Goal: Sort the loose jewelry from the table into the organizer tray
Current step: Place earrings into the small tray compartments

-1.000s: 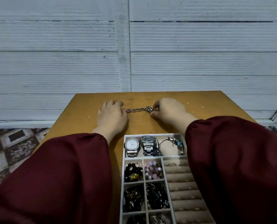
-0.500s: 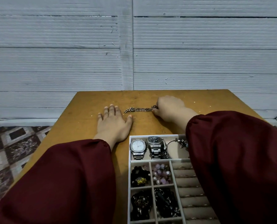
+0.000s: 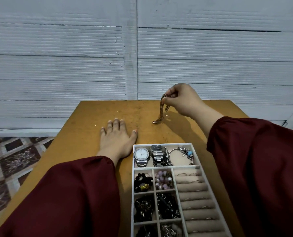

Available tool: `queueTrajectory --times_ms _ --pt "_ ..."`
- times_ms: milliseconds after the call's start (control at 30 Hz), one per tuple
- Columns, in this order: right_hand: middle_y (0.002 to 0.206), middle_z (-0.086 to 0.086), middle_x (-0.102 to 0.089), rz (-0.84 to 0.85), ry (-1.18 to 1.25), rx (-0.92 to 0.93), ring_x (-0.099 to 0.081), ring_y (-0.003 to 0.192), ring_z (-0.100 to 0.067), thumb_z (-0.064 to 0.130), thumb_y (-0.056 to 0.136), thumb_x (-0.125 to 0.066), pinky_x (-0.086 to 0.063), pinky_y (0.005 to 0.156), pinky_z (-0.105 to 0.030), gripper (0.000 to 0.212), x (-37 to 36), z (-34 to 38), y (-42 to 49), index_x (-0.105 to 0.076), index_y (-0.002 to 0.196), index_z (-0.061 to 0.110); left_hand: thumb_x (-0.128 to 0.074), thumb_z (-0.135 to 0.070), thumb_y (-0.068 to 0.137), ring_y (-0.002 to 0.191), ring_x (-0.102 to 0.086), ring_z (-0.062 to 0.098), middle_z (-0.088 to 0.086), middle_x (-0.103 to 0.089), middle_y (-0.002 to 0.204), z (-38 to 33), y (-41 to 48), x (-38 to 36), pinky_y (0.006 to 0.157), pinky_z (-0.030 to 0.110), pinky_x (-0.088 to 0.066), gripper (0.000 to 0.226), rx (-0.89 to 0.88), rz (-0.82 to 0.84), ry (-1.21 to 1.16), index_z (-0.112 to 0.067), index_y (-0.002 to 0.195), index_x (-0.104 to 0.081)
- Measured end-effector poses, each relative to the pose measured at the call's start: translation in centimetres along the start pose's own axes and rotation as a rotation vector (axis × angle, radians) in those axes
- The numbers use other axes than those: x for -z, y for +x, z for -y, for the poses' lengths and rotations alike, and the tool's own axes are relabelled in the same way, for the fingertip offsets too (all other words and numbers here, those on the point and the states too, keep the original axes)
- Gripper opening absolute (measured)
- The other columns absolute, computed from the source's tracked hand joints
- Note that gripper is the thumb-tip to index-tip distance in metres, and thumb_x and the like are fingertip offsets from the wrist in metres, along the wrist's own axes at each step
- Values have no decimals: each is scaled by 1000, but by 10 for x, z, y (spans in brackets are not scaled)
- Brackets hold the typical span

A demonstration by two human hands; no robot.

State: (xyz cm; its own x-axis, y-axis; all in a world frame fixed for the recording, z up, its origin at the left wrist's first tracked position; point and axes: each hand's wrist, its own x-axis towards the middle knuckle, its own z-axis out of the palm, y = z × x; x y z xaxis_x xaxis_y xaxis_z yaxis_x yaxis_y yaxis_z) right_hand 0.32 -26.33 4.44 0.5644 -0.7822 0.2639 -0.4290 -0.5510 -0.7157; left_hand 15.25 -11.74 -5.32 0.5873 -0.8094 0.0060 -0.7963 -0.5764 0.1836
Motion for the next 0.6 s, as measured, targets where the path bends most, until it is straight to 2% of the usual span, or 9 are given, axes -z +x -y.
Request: queueTrajectory --times_ms 133,233,333,433,533,600 --pt "67 2 -56 -35 111 4 -52 61 -10 17 82 -71 -41 58 -26 10 21 17 -13 -61 81 17 -17 -51 99 148 1 24 6 -1 161 2 -18 1 118 45 0 66 -12 -2 -18 -13 152 -9" --pt "70 -3 -58 -54 142 22 -55 66 -14 18 83 -71 -42 58 -27 8 37 31 -25 -63 82 16 -18 -45 101 148 -1 24 5 -4 161 4 -34 4 119 44 -2 61 -32 -10 -27 -13 152 -11" --pt "71 -2 -56 -70 184 27 -50 62 -12 18 83 -72 -39 54 -25 10 52 47 -41 -62 79 19 -18 -42 101 148 -2 23 5 -5 160 5 -51 6 119 43 -3 59 -45 -12 -33 -13 152 -11" --pt "73 -2 -58 -104 231 32 -51 65 -15 13 81 -72 -42 59 -27 15 67 61 -55 -60 74 19 -17 -41 101 148 -2 23 4 -6 161 7 -68 7 119 42 -3 58 -49 -7 -40 -14 152 -12" --pt "73 -1 -58 -113 271 19 -52 66 -15 10 80 -71 -40 49 -19 16 80 73 -68 -59 72 18 -18 -42 101 148 -2 22 4 -7 160 8 -82 7 119 43 -4 58 -48 -8 -47 -14 152 -13" --pt "73 0 -59 -105 290 3 -53 64 -13 8 79 -71 -39 47 -19 16 88 78 -75 -60 72 17 -18 -42 101 148 -2 22 5 -6 160 9 -92 7 119 43 -4 58 -47 -6 -47 -15 152 -12"
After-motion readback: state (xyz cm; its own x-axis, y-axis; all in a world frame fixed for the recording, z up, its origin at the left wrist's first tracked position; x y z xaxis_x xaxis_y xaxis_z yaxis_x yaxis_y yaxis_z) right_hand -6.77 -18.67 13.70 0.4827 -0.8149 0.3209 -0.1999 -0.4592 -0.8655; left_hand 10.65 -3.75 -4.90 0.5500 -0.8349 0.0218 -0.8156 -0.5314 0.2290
